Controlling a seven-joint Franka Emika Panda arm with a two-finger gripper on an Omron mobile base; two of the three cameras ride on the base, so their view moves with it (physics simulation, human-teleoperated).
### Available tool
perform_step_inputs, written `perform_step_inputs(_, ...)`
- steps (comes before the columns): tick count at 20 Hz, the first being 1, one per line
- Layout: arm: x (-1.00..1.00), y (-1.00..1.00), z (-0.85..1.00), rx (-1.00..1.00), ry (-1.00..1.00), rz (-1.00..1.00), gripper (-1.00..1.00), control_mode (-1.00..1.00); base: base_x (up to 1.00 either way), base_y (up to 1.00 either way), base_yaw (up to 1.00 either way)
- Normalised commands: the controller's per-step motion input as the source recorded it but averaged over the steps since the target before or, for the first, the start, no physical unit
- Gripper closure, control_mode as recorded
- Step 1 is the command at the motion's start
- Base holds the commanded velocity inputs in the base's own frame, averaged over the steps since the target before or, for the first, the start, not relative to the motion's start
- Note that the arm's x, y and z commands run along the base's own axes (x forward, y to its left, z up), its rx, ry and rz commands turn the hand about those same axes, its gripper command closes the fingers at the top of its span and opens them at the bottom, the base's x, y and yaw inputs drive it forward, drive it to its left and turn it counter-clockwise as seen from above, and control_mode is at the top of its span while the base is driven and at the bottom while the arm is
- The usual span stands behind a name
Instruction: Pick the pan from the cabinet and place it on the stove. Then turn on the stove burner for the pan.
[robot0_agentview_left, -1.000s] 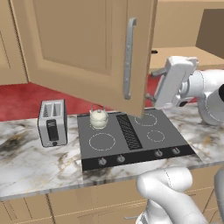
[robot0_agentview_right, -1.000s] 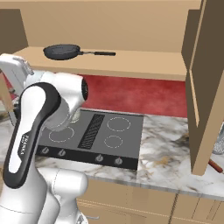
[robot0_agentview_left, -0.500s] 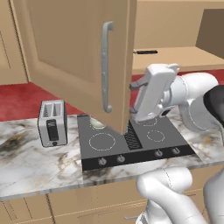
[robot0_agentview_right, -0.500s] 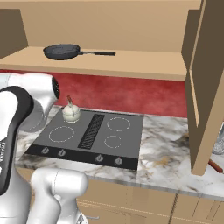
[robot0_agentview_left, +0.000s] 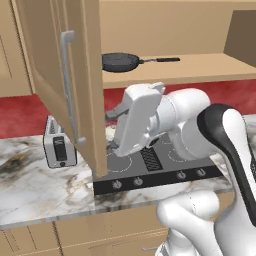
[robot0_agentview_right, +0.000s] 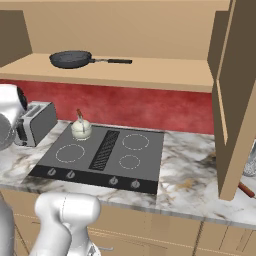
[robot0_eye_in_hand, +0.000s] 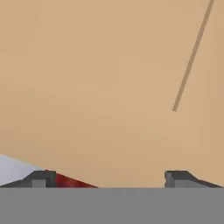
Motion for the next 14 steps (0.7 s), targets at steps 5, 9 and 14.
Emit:
perform_step_inputs(5,0.0,0.97,-0.08,0.01,0.07,0.18,-1.0,-1.0,0.0,0.0,0.0)
perform_step_inputs(9,0.0,0.84,-0.05,0.01,0.07,0.14,-1.0,-1.0,0.0,0.0,0.0)
perform_step_inputs(14,0.0,0.14,0.0,0.0,0.02,0.0,-1.0,-1.0,0.0,0.0,0.0)
